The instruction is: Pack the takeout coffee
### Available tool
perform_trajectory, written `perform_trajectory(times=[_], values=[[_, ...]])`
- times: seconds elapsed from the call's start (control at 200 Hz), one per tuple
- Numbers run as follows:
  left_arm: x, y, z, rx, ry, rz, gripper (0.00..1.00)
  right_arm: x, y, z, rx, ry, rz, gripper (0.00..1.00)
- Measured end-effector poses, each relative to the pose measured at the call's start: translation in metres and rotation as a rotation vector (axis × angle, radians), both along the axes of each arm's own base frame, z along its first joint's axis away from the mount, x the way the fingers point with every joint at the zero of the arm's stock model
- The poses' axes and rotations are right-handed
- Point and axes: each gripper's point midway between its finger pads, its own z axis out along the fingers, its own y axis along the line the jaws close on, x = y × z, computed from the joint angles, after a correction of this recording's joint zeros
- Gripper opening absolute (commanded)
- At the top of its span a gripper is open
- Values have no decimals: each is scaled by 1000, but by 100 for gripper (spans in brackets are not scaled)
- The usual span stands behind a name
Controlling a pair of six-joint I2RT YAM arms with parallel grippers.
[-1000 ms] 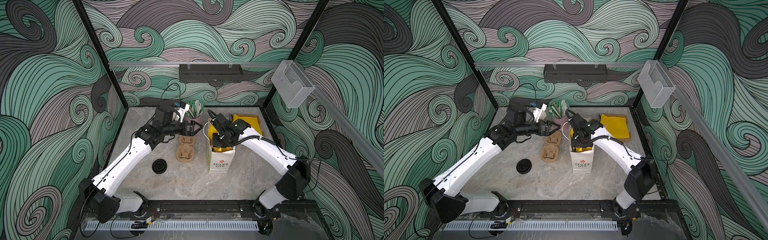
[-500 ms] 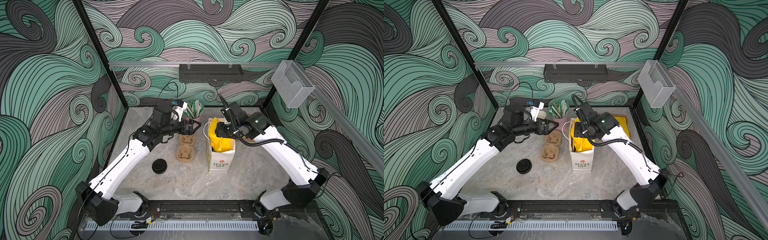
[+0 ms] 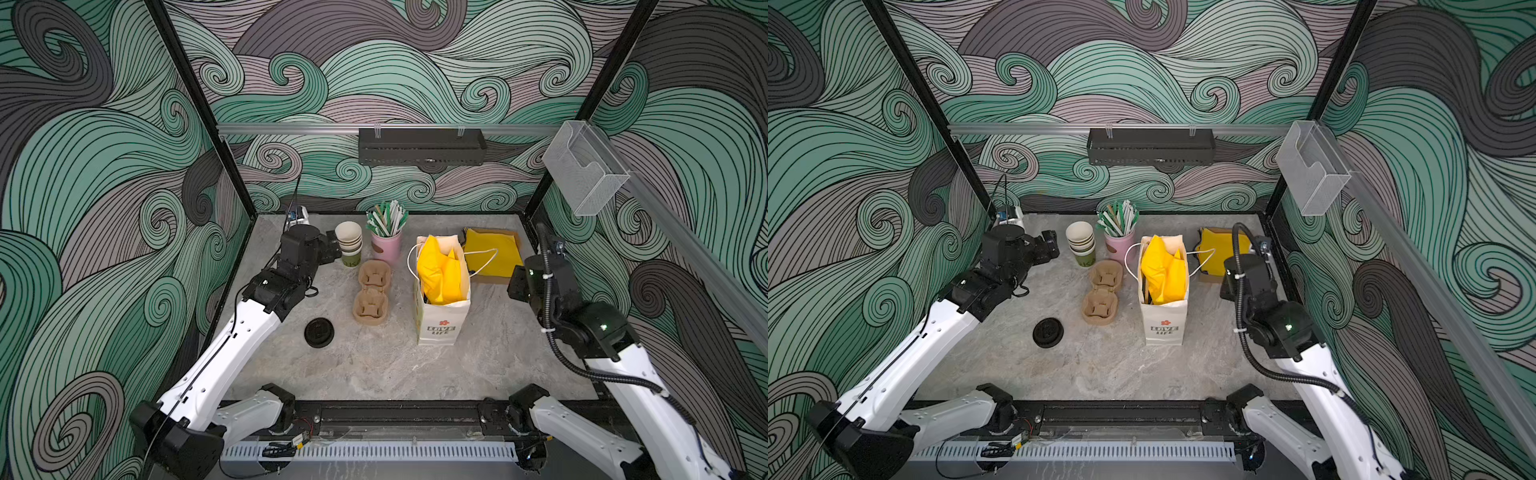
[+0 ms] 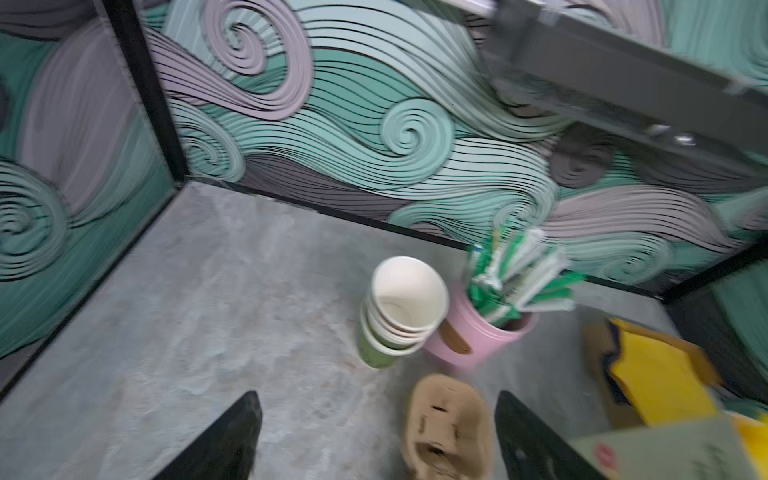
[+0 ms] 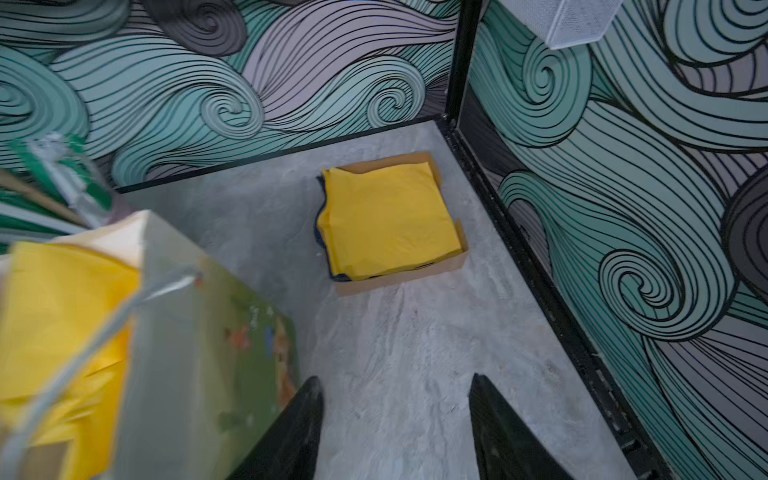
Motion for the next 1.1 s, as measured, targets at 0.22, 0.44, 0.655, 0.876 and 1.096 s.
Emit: perform_trajectory(times=[0.22,0.44,0.655,0.876,1.096], values=[[12,88,-82,186,154,238,95,6,-51,-128,-49,75,-105,64],[2,123,-149,258,238,249,97,32,-35,-191,9,64,46,71],[-12,136,-203,257,240,212,97,70,-14,-206,15,-41,194,70],[4,133,-215,217,176,164,98,118,-8,-222,42,-107,281,84],[29,117,-233,179,113,73,99,136,-14,-198,32,-188,255,99]])
